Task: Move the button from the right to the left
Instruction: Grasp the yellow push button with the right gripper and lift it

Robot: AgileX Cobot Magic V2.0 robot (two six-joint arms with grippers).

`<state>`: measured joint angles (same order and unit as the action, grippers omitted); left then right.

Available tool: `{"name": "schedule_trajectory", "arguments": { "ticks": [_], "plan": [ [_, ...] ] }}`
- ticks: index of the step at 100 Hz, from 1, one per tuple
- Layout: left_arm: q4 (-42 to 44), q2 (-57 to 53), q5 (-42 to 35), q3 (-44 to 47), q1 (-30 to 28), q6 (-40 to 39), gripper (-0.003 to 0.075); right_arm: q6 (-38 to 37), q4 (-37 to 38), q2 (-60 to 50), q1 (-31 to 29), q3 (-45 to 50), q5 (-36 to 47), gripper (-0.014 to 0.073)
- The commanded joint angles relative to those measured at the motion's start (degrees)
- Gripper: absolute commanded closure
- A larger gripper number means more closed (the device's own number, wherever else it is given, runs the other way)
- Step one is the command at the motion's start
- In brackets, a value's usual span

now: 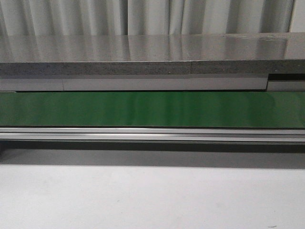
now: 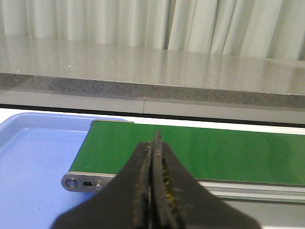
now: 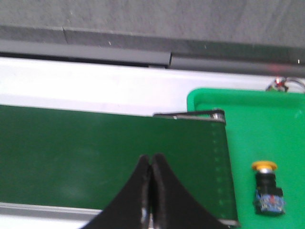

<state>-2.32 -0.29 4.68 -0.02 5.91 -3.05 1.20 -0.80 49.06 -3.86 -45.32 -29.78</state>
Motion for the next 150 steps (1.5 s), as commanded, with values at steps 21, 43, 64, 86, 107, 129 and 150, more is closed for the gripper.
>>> {"name": "schedule_trajectory", "arguments": {
  "ticks": [21,43,64,86,107,129,150],
  "plan": [
    [-0.1,-1.6,-4.7,2.5,0.1,0.0,0.0741,0.1,0.2,8.5,-10.7,-6.4,-8.9,0.0496],
    [-0.1,-1.6,-4.7,2.5,0.1,0.0,0.0741,0.1,1.7,12.4,-19.6,-6.7,-12.7,-0.0061],
    [-0.1,-1.6,-4.7,2.5,0.1,0.0,0.0741,0.1,2.8,18.3,-25.7,-6.7,-13.5,-0.0029],
    [-0.1,-1.6,-4.7,2.5,0.1,0.0,0.0741,0.2,2.8,27.6,-28.3,-9.2,-11.3,-0.0029],
    [-0.1,-1.6,-4.7,2.5,0.1,0.0,0.0741,0.2,2.7,37.5,-28.3,-15.8,-11.2,-0.0029],
    [-0.1,-1.6,-4.7,2.5,0.1,0.0,0.0741,0.2,2.7,46.2,-28.3,-22.1,-11.9,-0.0029],
    [-0.1,-1.6,-4.7,2.5,0.1,0.0,0.0741,0.2,2.2,52.8,-28.3,-26.2,-12.1,-0.0029]
  ]
}}
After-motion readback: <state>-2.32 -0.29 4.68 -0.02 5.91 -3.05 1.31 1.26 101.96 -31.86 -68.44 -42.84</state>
